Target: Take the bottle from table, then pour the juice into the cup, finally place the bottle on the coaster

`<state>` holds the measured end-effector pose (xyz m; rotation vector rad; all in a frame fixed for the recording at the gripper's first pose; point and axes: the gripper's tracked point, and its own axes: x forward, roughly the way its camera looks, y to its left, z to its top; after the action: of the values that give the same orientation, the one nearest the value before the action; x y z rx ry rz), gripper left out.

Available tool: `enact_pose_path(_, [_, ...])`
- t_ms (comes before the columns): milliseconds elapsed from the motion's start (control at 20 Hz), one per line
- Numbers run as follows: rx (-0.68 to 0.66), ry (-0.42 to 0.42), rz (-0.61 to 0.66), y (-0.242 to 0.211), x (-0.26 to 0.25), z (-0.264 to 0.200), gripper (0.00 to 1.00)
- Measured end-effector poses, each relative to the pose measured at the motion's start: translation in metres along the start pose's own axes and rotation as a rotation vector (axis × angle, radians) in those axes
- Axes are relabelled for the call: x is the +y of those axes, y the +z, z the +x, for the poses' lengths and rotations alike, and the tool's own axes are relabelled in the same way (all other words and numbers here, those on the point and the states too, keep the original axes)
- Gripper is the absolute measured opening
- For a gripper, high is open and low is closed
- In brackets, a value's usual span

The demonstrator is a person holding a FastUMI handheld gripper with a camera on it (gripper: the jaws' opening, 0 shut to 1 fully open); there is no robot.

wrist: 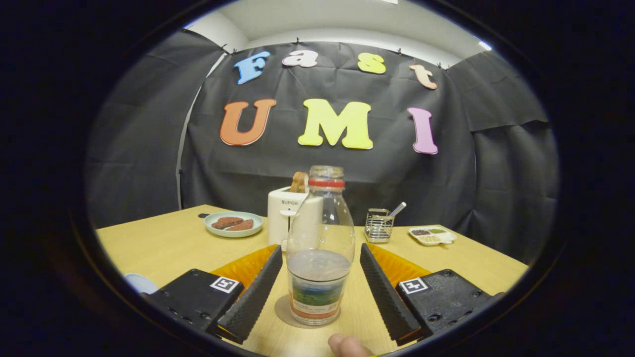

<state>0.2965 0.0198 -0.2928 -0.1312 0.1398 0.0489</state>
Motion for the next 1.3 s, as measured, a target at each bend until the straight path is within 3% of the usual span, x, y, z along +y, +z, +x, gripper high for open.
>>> enact_pose_path(950, [-0.082,-0.021,0.041,0.123,-0.008,-0.121,1.0])
enact_pose_path(1300, [-0.154,-0.008,-0.069,0.172,0.014,-0.19,1.0])
